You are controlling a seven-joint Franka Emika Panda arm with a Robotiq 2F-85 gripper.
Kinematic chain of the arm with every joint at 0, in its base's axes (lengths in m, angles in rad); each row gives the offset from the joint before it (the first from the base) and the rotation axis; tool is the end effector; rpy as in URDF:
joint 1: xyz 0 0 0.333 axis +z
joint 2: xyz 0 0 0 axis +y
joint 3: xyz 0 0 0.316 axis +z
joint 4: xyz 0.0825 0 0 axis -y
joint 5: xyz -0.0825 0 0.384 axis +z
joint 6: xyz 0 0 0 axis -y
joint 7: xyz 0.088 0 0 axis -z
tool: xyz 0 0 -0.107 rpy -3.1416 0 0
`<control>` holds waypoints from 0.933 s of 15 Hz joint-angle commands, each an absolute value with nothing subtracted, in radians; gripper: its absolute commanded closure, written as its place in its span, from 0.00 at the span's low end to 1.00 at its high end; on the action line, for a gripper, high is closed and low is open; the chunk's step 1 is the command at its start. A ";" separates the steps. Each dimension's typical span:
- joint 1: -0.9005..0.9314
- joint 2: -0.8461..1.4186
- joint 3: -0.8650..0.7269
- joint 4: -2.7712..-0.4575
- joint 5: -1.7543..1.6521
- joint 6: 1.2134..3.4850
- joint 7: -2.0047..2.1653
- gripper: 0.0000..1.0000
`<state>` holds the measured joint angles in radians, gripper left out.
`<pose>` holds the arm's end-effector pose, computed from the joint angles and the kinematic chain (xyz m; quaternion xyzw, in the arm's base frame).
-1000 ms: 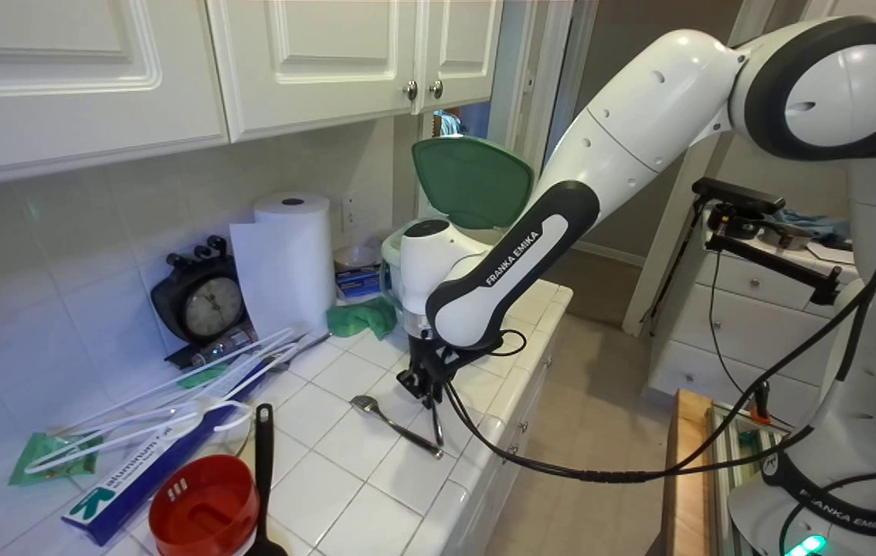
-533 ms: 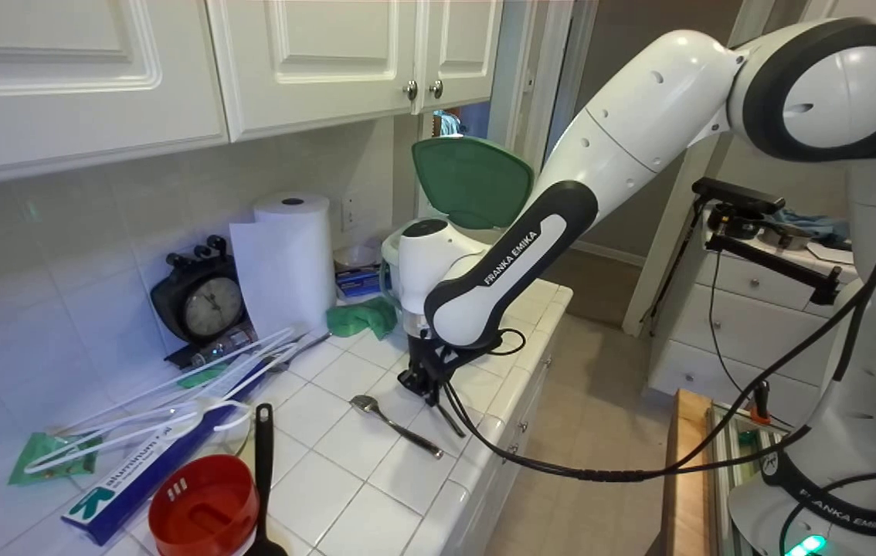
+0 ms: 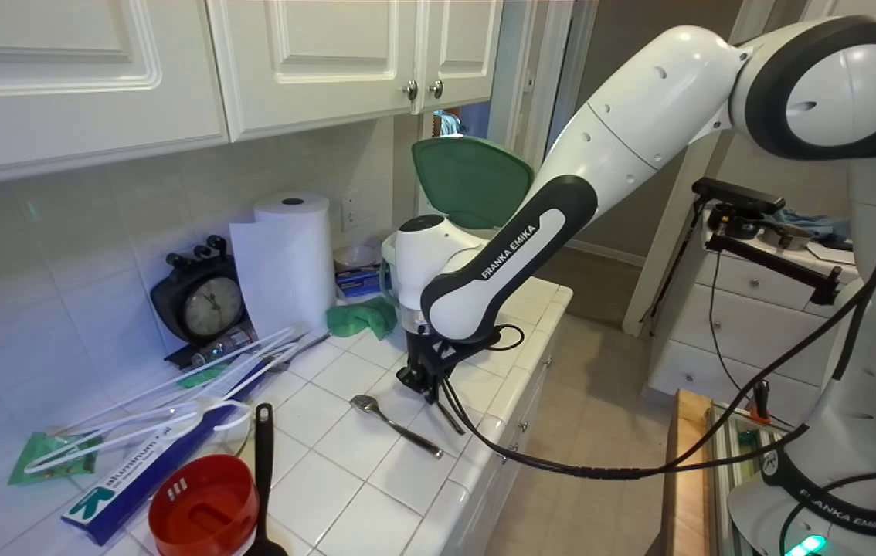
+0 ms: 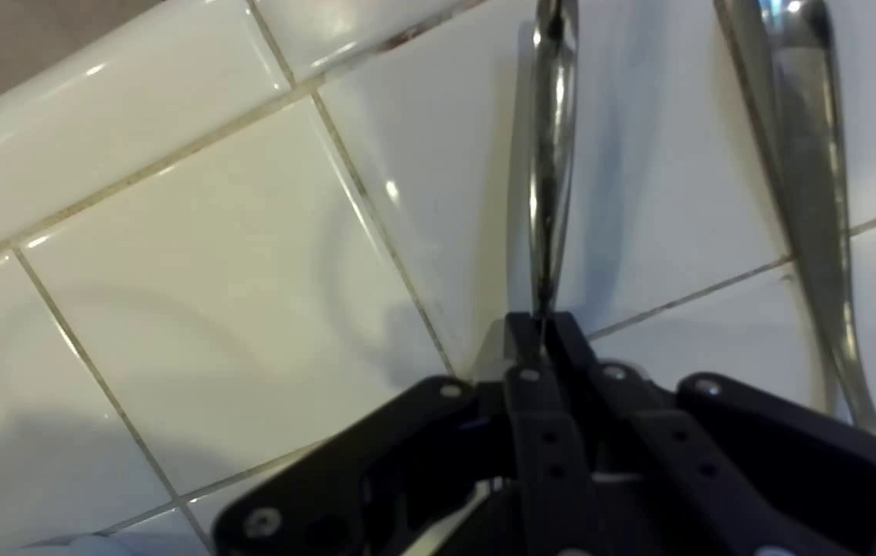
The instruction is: Use the spoon to close the lid of the bin
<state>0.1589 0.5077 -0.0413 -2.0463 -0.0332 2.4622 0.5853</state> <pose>0.5811 0.0687 0.1808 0.9750 -0.2163 -0.0361 0.0345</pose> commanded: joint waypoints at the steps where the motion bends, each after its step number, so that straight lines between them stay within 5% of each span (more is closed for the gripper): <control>1: 0.177 0.470 -0.051 -2.044 -0.026 2.433 0.584 0.95; 14: 0.178 0.270 -0.038 -2.088 -0.025 2.375 0.632 0.95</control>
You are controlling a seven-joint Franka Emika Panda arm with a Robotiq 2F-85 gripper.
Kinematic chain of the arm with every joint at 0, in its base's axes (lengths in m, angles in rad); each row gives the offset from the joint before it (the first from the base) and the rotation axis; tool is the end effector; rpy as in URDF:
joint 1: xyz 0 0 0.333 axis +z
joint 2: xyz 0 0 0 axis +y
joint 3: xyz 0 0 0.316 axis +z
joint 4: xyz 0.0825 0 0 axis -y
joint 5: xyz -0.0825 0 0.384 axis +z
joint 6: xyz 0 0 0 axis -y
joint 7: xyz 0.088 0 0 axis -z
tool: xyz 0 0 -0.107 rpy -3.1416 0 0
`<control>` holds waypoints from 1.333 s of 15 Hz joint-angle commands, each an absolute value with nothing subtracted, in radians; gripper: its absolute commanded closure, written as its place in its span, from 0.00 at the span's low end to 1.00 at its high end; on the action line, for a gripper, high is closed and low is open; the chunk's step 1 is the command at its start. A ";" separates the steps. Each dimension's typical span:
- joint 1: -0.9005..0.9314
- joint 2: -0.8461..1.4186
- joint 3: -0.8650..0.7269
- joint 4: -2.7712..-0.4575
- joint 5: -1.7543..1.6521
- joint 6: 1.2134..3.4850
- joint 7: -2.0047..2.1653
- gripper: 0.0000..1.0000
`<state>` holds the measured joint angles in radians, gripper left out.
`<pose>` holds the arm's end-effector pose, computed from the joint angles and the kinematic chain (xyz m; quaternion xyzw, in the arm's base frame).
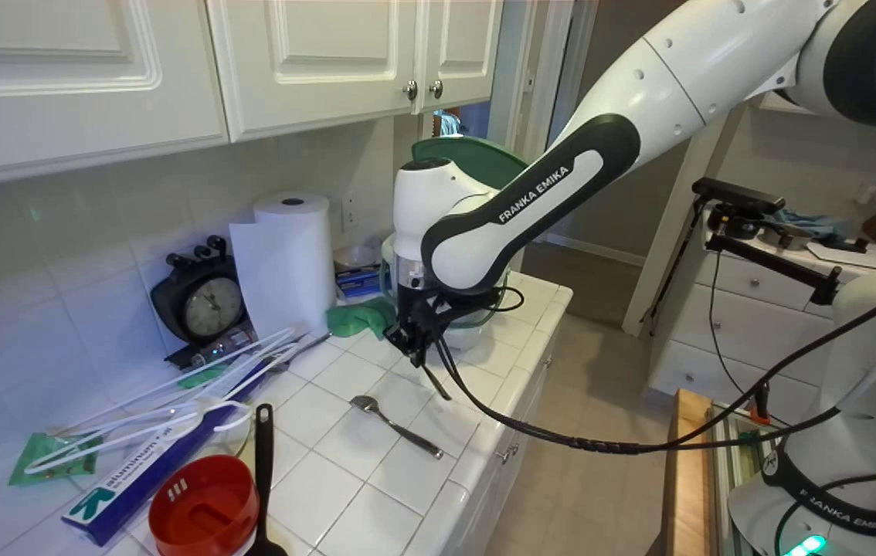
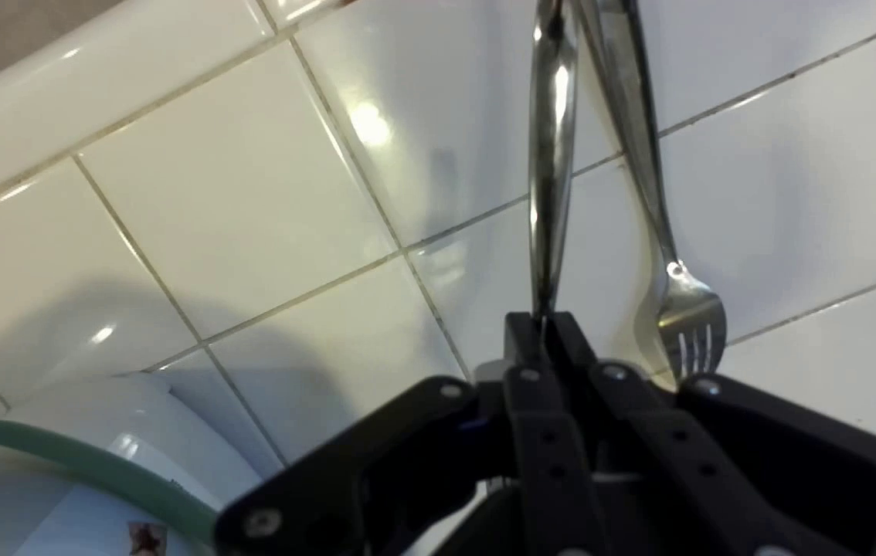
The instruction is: Use the spoon to close the lid of the bin
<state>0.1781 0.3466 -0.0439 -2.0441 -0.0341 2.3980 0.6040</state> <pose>0.5906 0.0801 0.2716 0.9755 -0.2192 0.0104 0.0164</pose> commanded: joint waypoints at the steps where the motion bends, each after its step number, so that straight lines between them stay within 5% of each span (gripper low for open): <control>1: 0.173 0.253 -0.032 -2.091 -0.015 2.366 0.627 0.95; 20: 0.052 -0.108 -0.015 -2.261 -0.070 2.306 0.727 0.96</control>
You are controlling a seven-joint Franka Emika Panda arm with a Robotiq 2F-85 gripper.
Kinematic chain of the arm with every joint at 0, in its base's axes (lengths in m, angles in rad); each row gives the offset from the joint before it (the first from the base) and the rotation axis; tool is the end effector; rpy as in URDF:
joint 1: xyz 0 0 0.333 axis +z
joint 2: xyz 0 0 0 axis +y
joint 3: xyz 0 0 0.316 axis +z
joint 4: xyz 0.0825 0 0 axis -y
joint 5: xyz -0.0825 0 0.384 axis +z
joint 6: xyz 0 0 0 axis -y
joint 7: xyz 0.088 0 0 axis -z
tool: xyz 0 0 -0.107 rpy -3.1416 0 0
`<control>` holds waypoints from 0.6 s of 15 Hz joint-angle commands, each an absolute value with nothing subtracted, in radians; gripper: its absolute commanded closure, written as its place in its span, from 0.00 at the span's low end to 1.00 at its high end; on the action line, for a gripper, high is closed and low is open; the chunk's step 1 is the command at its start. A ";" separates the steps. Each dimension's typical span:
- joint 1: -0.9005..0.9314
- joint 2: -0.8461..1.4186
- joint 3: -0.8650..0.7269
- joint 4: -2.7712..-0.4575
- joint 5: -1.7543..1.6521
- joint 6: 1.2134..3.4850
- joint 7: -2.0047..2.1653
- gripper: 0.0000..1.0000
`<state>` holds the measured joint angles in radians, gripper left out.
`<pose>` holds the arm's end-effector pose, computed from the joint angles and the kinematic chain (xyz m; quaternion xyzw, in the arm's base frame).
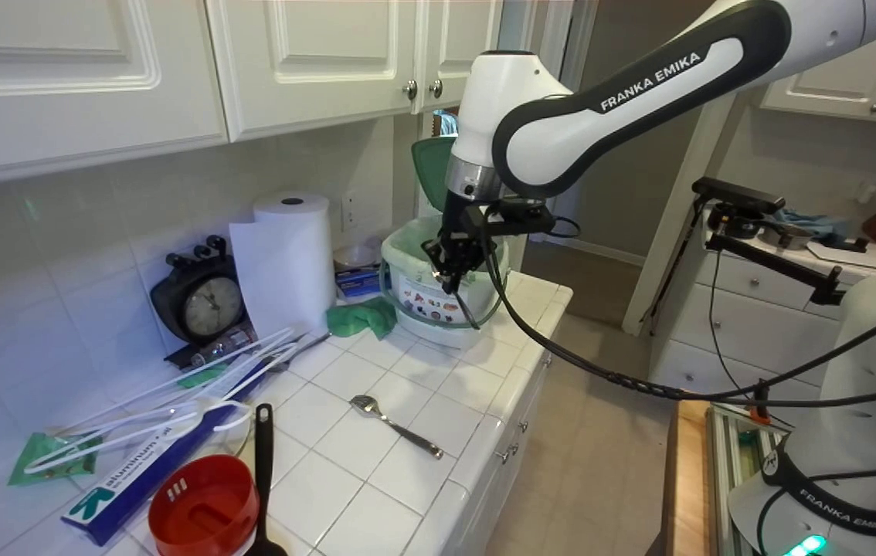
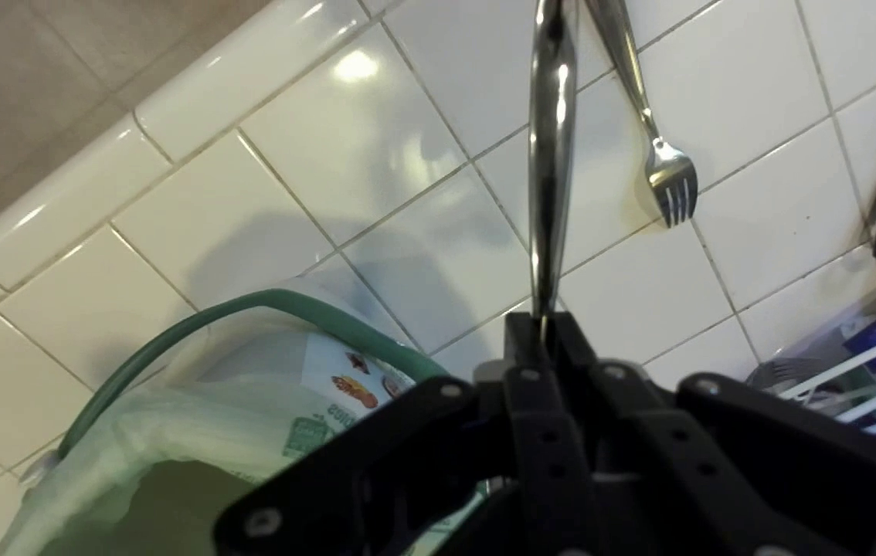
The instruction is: Use the spoon to close the lid of the bin
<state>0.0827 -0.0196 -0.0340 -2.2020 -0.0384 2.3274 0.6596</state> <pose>0.5400 0.0256 0.4045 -0.9547 0.2883 -0.0730 0.0115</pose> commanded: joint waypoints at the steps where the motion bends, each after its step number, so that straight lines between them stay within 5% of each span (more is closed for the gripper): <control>1: 0.044 -0.127 -0.012 -2.275 -0.086 2.307 0.749 0.96; 9: -0.034 -0.282 0.018 -2.344 -0.153 2.246 0.798 0.96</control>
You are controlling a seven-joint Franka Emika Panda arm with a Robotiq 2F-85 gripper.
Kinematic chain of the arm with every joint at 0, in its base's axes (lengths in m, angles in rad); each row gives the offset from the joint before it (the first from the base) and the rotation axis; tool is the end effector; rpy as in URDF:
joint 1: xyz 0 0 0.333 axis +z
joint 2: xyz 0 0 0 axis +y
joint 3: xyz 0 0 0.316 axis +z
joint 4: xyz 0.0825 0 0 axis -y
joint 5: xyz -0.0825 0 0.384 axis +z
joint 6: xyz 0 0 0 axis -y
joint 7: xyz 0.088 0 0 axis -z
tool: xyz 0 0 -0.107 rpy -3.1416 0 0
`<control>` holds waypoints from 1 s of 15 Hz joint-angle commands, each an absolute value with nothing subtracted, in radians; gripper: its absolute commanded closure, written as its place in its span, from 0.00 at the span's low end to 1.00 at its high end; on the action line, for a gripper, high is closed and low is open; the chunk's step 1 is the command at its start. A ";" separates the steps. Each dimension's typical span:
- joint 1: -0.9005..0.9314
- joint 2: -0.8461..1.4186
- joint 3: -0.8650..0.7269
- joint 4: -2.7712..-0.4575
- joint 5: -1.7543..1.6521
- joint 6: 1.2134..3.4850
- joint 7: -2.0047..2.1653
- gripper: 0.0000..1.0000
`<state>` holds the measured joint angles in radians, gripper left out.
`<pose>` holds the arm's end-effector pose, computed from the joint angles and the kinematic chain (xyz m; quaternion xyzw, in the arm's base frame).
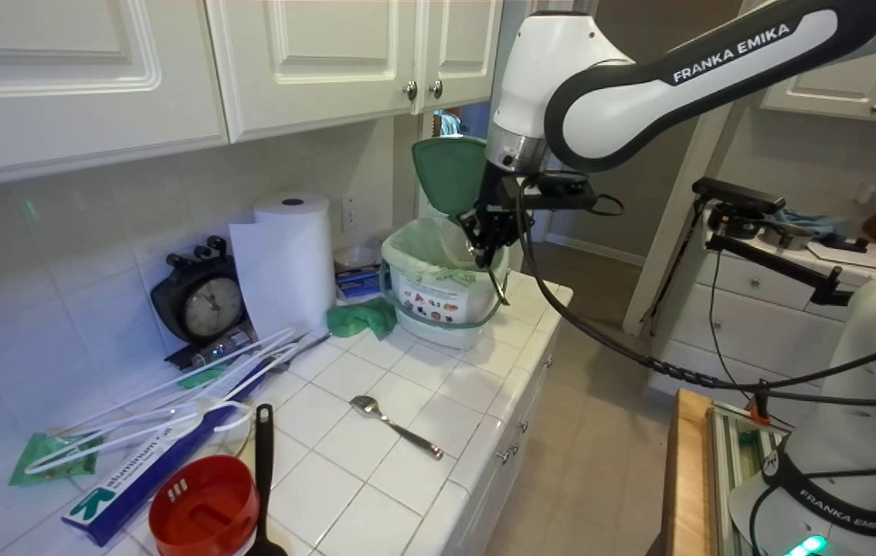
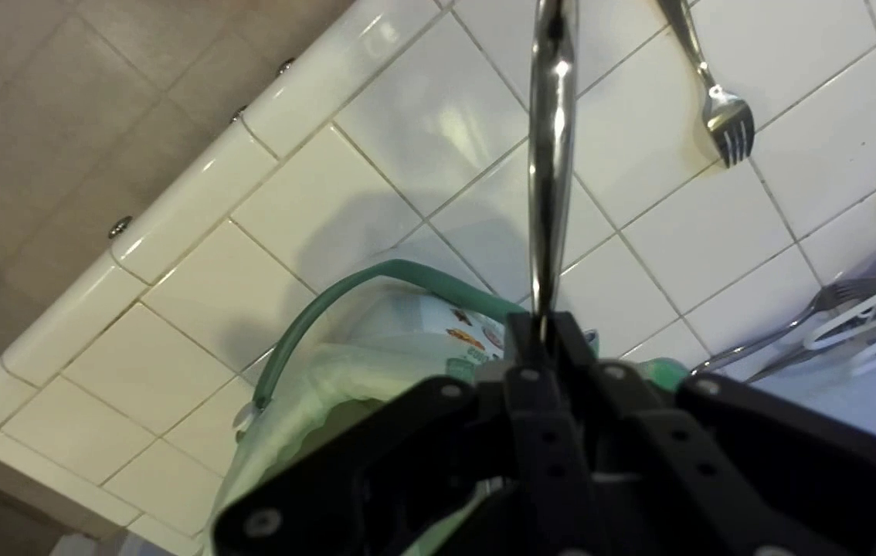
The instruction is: Use the spoon to close the lid of the bin
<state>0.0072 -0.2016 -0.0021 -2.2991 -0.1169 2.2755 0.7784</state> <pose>0.4966 -0.0004 0.4478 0.9337 -0.3437 0.1001 0.0100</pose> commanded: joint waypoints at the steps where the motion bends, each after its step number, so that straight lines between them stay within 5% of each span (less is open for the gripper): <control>1: -0.046 -0.294 0.017 -2.346 -0.156 2.238 0.787 0.96; 15: -0.062 -0.259 0.029 -2.316 -0.149 2.252 0.779 0.95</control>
